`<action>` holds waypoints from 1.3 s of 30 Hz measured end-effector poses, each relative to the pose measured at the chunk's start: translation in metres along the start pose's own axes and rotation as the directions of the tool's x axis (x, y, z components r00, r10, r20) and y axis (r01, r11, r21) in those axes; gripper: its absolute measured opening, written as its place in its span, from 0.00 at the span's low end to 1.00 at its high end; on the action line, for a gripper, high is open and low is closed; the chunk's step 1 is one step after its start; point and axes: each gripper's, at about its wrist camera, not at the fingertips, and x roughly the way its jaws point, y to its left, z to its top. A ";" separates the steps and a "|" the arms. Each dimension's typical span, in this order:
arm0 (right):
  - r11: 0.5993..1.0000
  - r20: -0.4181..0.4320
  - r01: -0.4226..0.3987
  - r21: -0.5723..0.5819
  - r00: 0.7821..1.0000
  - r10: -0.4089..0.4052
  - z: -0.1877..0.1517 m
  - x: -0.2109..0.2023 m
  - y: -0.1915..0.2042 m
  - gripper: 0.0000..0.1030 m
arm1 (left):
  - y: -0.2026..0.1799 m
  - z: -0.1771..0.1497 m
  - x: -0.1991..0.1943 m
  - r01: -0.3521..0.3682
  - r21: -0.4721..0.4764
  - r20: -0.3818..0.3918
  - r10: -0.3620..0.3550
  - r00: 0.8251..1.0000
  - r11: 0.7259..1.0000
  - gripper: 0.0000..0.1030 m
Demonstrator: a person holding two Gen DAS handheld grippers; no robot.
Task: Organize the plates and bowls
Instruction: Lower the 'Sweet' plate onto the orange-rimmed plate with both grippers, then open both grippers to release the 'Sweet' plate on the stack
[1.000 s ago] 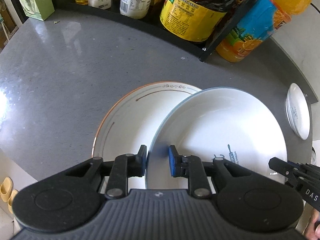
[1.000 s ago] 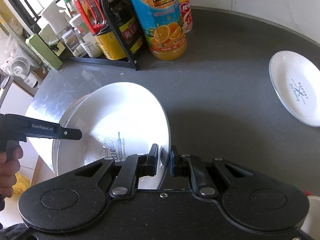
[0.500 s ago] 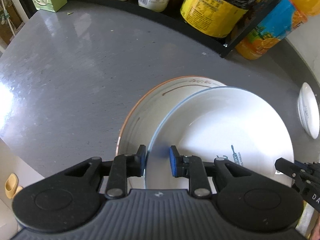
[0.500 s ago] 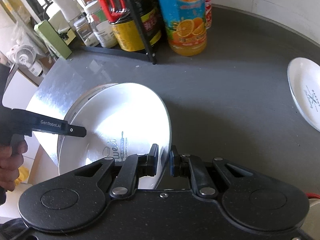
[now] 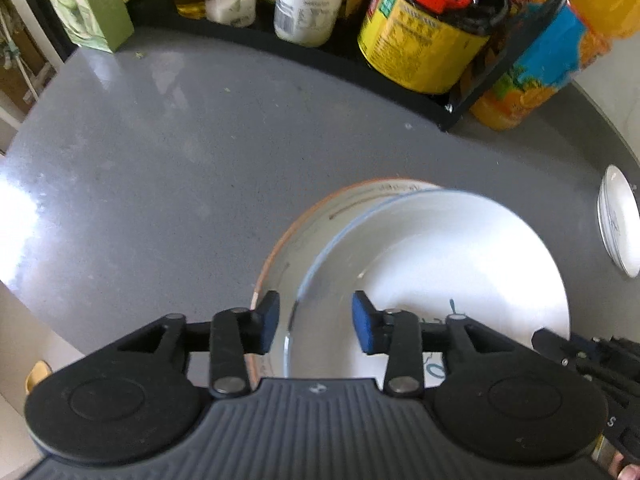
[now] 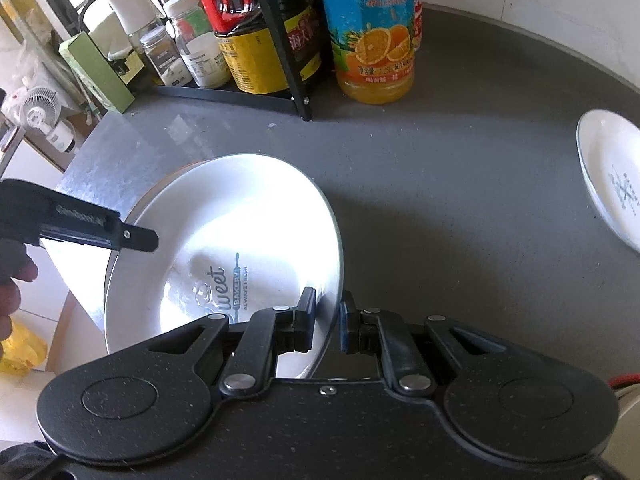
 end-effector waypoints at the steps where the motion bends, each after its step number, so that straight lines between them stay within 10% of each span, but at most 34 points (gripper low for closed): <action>1: 1.000 0.001 -0.001 0.002 1.000 0.001 0.000 0.000 0.000 0.11 | 0.001 0.000 -0.003 -0.001 0.004 0.007 0.001 1.000 1.000 0.44; 8: 1.000 -0.001 0.028 -0.010 1.000 -0.028 0.000 0.002 0.006 0.13 | 0.007 -0.003 -0.016 -0.037 -0.009 0.069 0.038 0.997 0.999 0.74; 18: 0.998 -0.016 0.054 -0.044 0.998 -0.055 -0.002 0.009 0.017 0.15 | 0.010 -0.013 0.002 -0.033 -0.017 0.038 0.034 0.999 0.999 0.74; 26: 0.992 -0.030 0.111 -0.055 0.993 -0.113 -0.002 0.018 0.019 0.43 | 0.013 -0.016 0.016 -0.069 0.008 0.012 0.069 0.998 0.998 0.74; 39: 0.996 -0.045 0.091 -0.009 0.995 -0.092 -0.002 0.031 0.014 0.51 | 0.018 -0.005 0.018 -0.122 0.026 0.020 0.122 0.992 0.992 0.74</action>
